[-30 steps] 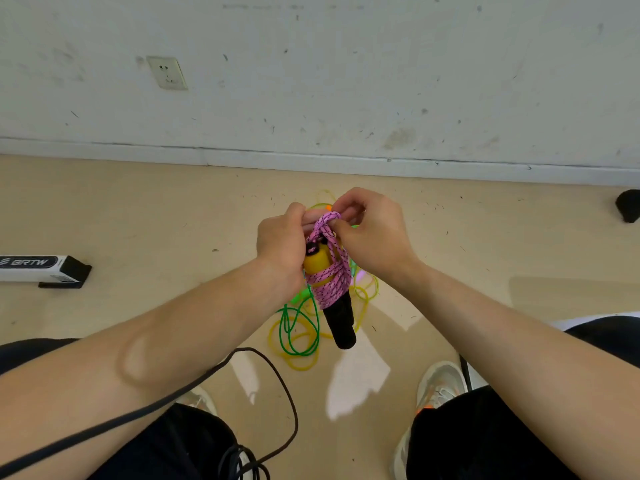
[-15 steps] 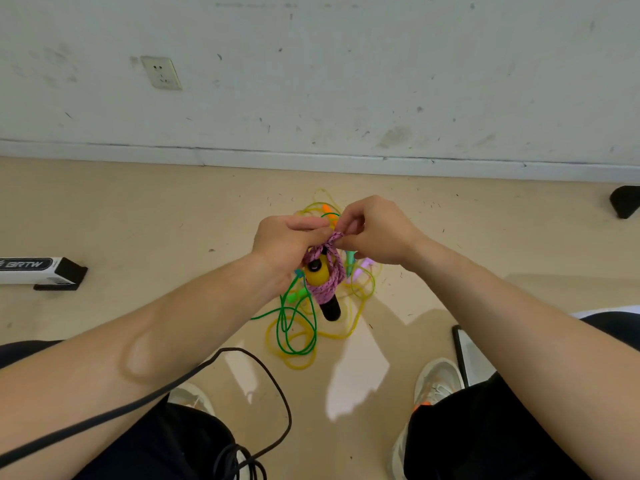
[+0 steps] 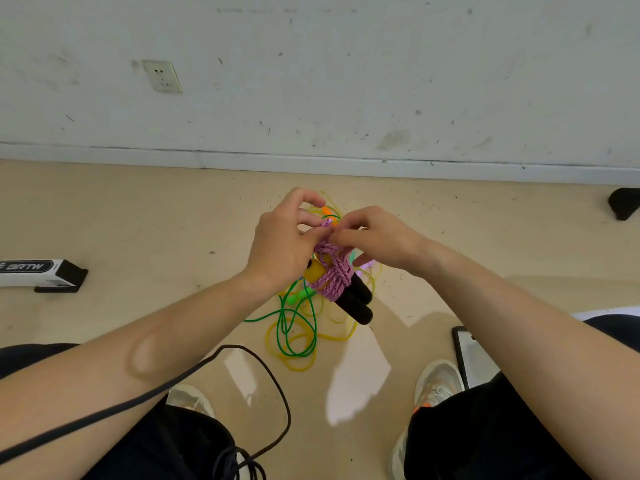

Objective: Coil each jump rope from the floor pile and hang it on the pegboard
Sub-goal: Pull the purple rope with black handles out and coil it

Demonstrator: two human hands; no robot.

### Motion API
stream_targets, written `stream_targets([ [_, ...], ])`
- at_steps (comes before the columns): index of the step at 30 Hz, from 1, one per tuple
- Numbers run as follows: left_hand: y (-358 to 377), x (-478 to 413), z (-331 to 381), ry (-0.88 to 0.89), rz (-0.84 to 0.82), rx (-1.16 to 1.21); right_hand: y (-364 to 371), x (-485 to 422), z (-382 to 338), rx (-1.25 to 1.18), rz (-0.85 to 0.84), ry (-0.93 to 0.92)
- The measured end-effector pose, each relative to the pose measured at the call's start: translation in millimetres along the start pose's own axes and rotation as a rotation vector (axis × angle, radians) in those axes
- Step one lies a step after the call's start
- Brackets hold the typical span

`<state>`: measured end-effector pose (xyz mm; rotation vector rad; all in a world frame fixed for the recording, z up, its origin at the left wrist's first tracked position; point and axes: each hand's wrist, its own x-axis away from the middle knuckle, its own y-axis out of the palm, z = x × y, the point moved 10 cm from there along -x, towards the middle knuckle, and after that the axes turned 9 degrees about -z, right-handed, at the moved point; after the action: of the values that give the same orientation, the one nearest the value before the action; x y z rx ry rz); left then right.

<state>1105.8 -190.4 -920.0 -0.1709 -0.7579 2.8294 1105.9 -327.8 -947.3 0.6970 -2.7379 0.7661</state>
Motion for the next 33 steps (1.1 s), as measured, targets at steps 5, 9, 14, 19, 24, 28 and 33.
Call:
stream_targets([
  [5,2,0,4,0.058,0.005,-0.077,3,-3,1,0.073,0.055,-0.055],
  [9,4,2,-2,0.047,0.011,-0.035,6,-4,-1,0.1,0.096,-0.098],
  [14,12,-1,-5,0.038,-0.062,-0.228,0,-1,-6,0.11,0.206,-0.168],
  [19,20,-4,-20,-0.068,-0.171,0.078,-17,-2,13,0.001,0.342,-0.08],
  [24,30,1,-28,-0.055,-0.196,0.058,-12,-1,21,-0.316,0.311,-0.043],
  [28,30,2,-25,-0.024,-0.166,0.038,-10,2,23,-0.467,0.295,-0.015],
  [33,31,2,-30,-0.047,-0.132,0.11,-13,2,19,-0.387,0.326,-0.026],
])
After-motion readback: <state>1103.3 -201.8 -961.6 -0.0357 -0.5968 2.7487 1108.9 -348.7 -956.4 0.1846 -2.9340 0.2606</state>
